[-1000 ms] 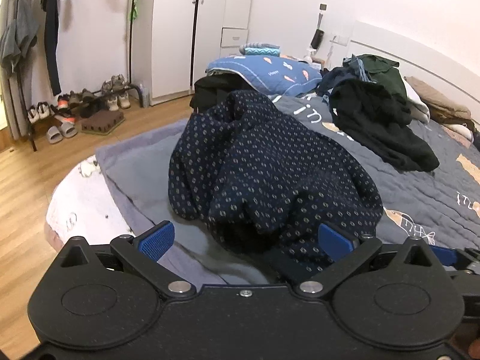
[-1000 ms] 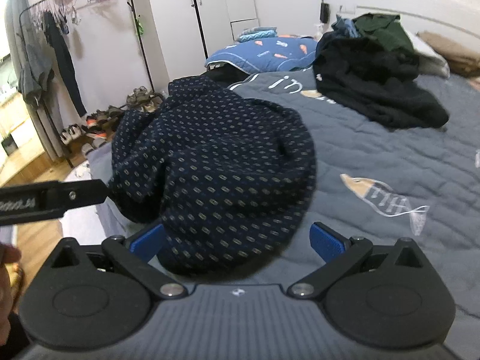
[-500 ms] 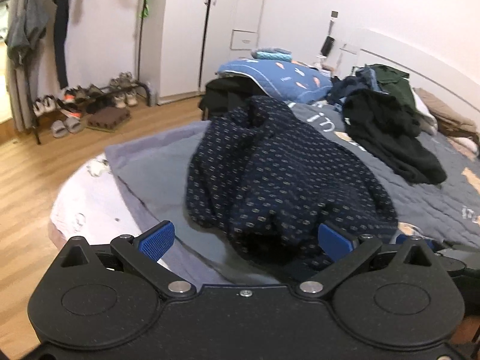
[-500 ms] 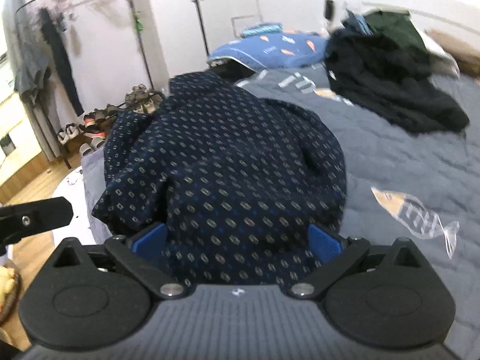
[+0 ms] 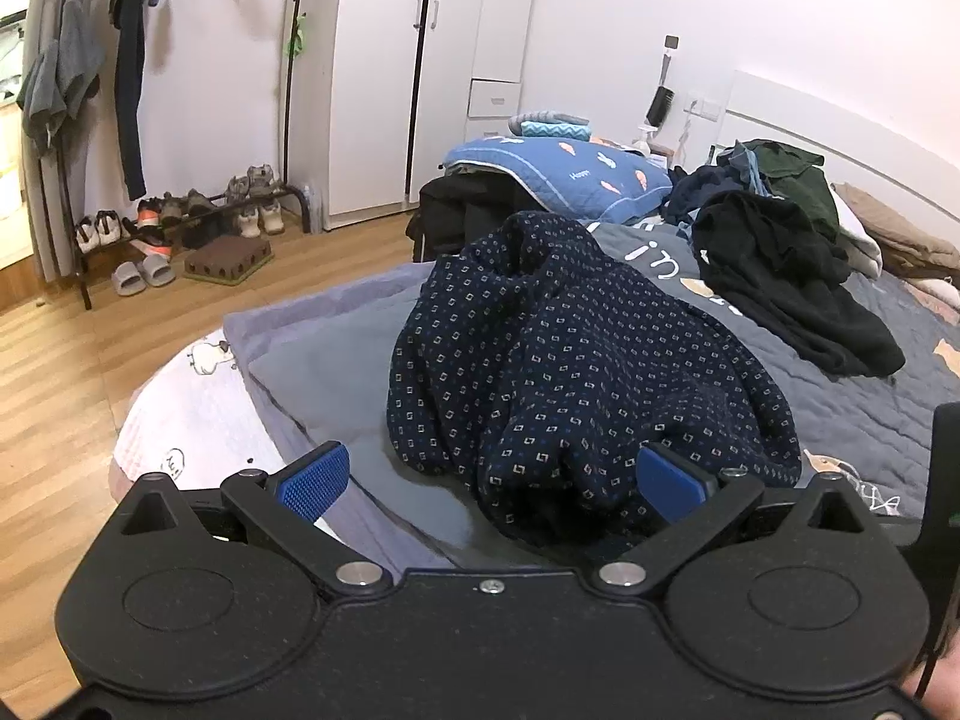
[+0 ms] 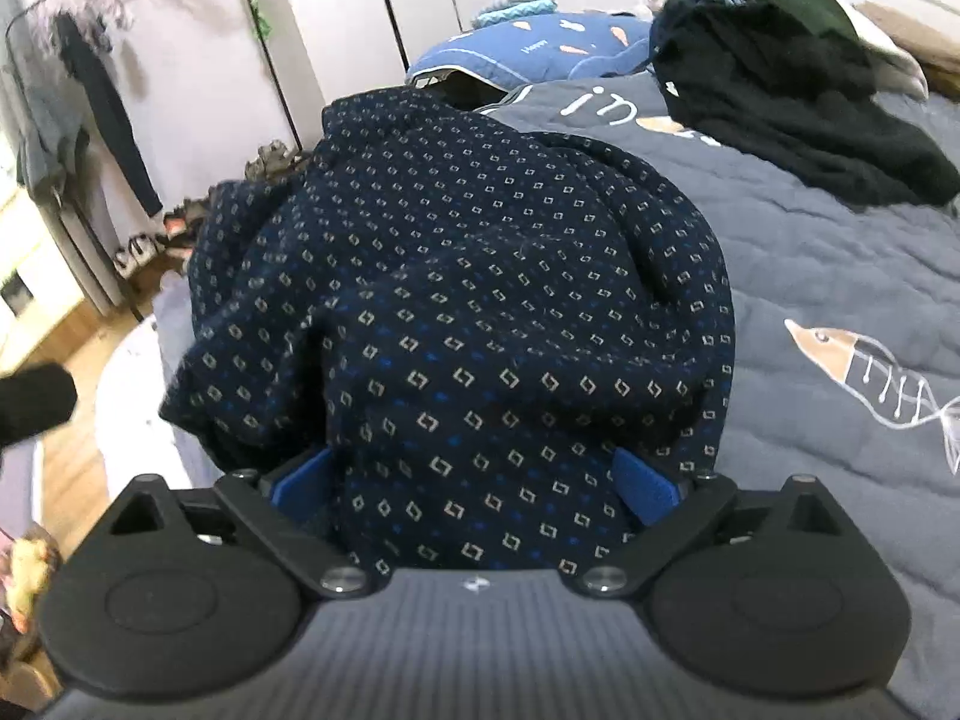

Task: Fold clothes
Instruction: 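Lower both tools onto the navy shirt and close the right gripper on fabric, then close the left gripper on the shirt while the right gripper lifts its edge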

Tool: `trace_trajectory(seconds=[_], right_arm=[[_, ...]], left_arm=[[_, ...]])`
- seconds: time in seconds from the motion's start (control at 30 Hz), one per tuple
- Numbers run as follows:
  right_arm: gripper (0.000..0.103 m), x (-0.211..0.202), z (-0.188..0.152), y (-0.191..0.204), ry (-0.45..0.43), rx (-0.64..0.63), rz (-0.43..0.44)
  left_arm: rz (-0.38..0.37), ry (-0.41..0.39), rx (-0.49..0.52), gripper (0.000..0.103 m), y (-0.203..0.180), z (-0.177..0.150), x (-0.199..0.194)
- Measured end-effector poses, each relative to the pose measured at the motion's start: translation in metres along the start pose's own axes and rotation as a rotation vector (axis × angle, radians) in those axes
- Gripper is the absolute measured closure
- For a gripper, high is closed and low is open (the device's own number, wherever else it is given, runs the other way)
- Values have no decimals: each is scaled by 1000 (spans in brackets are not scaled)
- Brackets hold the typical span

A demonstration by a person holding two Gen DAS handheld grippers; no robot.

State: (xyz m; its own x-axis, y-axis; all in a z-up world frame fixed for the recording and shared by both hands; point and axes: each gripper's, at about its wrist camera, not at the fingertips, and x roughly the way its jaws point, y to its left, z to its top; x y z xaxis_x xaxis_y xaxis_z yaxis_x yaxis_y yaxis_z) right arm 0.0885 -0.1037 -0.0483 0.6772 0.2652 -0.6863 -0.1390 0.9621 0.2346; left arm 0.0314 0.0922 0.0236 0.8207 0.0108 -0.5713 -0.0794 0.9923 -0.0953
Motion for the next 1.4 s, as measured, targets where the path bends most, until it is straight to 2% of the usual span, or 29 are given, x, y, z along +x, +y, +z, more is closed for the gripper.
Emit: trace_trajectory(seconds=[0.07,0.17,0.23,0.27,0.33,0.43,0.7,0.9,1.13,1.3,1.4], right_arm=[[10,0,-1,1,-3,-10,-11],[31,1,-2,4,-8,-26,-27],[50,2,-2,2,0,-20,-26],[54,2,-2,1,-1,-16,-29],[72,0,-1,-1,-7,-7,-38],[88,-8,1,-6,-31,24,-32],[94,-60,6,-31,-166,121,-65],[94,-110,7,-61,-224,187,-63],[94,-134,-10,-71,-229,208,-61],[94,-147,-21,-78,-239,231,-41],[94,-158,-28,-85,-245,249,-24]], left_arm=[[-5,10,7,0,-1,-1,2],[-6,17,2,0,1,-1,4],[-7,20,-4,0,2,0,5],[-8,23,-8,0,3,0,5],[-18,29,-19,0,5,0,7],[-23,30,-8,0,5,-1,8],[-59,13,60,0,-8,-7,7],[-112,-13,142,0,-27,-14,3],[-182,-4,413,0,-70,-41,4],[-176,-90,597,0,-97,-63,5],[-164,-104,678,0,-111,-73,13]])
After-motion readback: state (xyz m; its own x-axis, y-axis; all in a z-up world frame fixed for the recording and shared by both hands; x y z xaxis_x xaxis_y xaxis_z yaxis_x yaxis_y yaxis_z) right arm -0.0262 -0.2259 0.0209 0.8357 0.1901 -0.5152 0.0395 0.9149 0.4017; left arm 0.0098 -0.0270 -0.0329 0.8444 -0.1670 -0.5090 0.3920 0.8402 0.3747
